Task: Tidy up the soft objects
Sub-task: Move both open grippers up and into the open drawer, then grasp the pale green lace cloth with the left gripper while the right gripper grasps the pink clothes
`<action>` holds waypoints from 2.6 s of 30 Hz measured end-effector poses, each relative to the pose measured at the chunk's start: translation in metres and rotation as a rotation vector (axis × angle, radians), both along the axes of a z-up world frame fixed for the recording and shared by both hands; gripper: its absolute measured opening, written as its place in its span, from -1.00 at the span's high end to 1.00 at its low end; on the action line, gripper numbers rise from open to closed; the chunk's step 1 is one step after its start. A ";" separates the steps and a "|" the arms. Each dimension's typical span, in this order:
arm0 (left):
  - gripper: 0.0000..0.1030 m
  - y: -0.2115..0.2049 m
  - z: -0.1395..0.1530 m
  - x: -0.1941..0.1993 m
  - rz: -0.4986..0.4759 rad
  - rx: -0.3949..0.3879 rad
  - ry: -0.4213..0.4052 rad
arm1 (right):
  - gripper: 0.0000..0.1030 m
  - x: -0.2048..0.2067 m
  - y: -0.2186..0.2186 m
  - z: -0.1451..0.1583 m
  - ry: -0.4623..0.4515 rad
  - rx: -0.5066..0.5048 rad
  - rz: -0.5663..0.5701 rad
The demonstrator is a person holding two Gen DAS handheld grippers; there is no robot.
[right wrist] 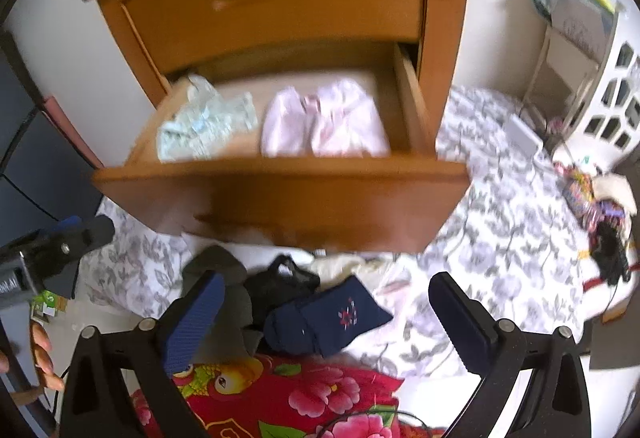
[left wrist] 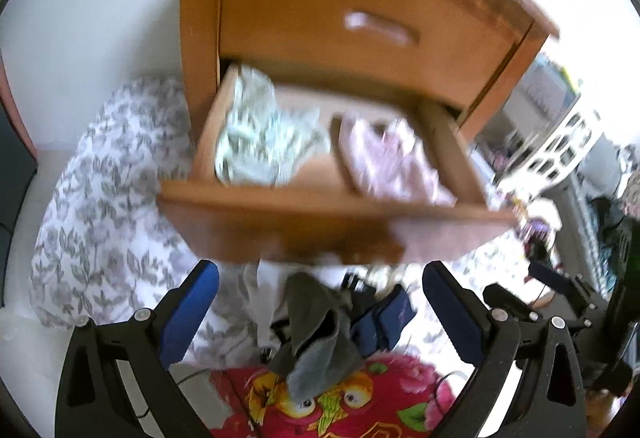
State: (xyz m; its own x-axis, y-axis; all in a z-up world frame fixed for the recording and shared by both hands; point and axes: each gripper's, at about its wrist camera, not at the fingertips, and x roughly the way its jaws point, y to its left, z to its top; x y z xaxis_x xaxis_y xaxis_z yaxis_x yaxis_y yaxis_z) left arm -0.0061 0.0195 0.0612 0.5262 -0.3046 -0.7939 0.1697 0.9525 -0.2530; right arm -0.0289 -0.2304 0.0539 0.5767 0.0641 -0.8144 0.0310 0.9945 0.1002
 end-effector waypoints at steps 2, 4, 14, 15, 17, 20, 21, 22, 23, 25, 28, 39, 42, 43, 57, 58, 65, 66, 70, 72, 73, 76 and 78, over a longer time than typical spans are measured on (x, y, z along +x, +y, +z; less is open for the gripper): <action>-0.97 0.005 0.016 -0.004 0.019 -0.010 -0.078 | -1.00 -0.004 0.003 0.015 -0.070 -0.011 0.015; -0.97 0.009 0.029 -0.007 0.038 0.007 -0.165 | -1.00 -0.009 0.008 0.029 -0.133 -0.040 0.031; -0.98 0.018 0.038 0.001 0.035 0.029 -0.224 | -1.00 -0.005 0.017 0.053 -0.191 -0.038 0.061; -0.98 0.019 0.039 0.000 0.044 0.035 -0.237 | -1.00 -0.004 0.016 0.054 -0.196 -0.033 0.053; -0.98 0.021 0.041 0.002 0.057 0.036 -0.250 | -1.00 -0.003 0.011 0.055 -0.212 -0.025 0.029; -0.98 0.026 0.048 0.006 0.078 0.040 -0.279 | -1.00 0.002 0.005 0.060 -0.227 -0.038 0.003; -0.98 0.026 0.050 0.008 0.083 0.042 -0.286 | -1.00 0.004 0.003 0.062 -0.232 -0.042 -0.005; -0.98 0.027 0.052 0.010 0.087 0.043 -0.291 | -1.00 0.006 0.001 0.063 -0.236 -0.041 -0.007; -0.98 0.028 0.054 0.013 0.093 0.044 -0.296 | -1.00 0.009 0.000 0.065 -0.241 -0.041 -0.008; -0.98 0.028 0.056 0.020 0.087 0.044 -0.302 | -1.00 0.015 -0.003 0.067 -0.248 -0.041 -0.008; -0.98 0.029 0.055 0.031 0.076 0.036 -0.294 | -1.00 0.026 -0.005 0.065 -0.241 -0.026 0.009; -0.97 0.034 0.030 0.095 0.066 0.053 -0.157 | -1.00 0.078 -0.004 0.052 -0.150 -0.068 0.035; -0.97 0.027 0.024 0.110 0.043 0.057 -0.131 | -1.00 0.098 -0.003 0.050 -0.124 -0.074 0.041; -0.97 0.025 0.022 0.115 0.037 0.054 -0.123 | -1.00 0.105 -0.003 0.049 -0.114 -0.076 0.044; -0.97 -0.004 -0.048 0.184 -0.090 0.084 0.187 | -0.80 0.170 -0.004 -0.010 0.130 -0.046 0.082; -0.97 -0.005 -0.053 0.187 -0.083 0.100 0.213 | -0.80 0.172 -0.005 -0.014 0.147 -0.039 0.081; -0.88 -0.021 -0.079 0.195 -0.142 0.153 0.308 | -0.67 0.181 -0.010 -0.036 0.248 -0.005 0.084; -0.82 -0.022 -0.082 0.197 -0.147 0.160 0.323 | -0.62 0.182 -0.010 -0.038 0.260 -0.004 0.083; -0.67 -0.025 -0.097 0.202 -0.157 0.196 0.382 | -0.48 0.185 -0.007 -0.046 0.297 -0.004 0.101; -0.55 -0.027 -0.103 0.204 -0.160 0.216 0.404 | -0.40 0.186 -0.006 -0.050 0.311 -0.009 0.105; -0.52 -0.029 -0.103 0.205 -0.164 0.232 0.404 | -0.38 0.187 -0.006 -0.052 0.320 -0.012 0.104; -0.37 -0.029 -0.106 0.210 -0.160 0.231 0.421 | -0.17 0.189 -0.004 -0.058 0.340 -0.027 0.108; -0.26 -0.031 -0.107 0.213 -0.156 0.242 0.421 | -0.10 0.190 -0.002 -0.061 0.351 -0.024 0.113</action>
